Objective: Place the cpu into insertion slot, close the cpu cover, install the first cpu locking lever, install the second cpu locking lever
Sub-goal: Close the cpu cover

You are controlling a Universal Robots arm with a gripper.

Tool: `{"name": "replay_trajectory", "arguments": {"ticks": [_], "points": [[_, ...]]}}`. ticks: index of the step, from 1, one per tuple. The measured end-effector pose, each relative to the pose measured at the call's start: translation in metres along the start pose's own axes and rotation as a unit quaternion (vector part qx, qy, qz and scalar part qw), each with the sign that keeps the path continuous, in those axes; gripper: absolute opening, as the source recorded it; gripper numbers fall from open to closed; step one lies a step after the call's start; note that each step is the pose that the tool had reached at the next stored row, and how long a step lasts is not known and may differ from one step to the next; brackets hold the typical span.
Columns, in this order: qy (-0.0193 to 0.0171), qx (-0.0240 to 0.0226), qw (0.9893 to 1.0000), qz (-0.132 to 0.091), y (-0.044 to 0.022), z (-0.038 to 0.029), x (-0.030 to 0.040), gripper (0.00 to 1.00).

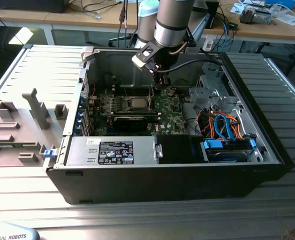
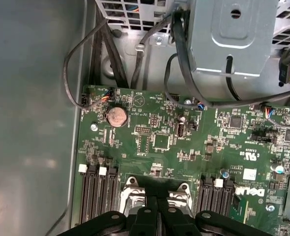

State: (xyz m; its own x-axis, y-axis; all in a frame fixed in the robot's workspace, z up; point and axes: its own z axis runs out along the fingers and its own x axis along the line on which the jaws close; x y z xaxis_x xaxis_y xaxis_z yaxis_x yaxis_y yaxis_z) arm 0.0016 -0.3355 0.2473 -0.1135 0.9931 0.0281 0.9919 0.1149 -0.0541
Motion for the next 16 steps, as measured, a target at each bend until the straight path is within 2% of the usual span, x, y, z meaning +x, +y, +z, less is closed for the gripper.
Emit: {"name": "replay_trajectory", "arguments": {"ticks": [5,16], "points": [[-0.0001,-0.0001,1.0000,0.000,-0.0080,0.0004,0.0009,0.11],[0.0000,-0.0001,1.0000,0.000,-0.0159,0.0040,0.0017,0.11]]}}
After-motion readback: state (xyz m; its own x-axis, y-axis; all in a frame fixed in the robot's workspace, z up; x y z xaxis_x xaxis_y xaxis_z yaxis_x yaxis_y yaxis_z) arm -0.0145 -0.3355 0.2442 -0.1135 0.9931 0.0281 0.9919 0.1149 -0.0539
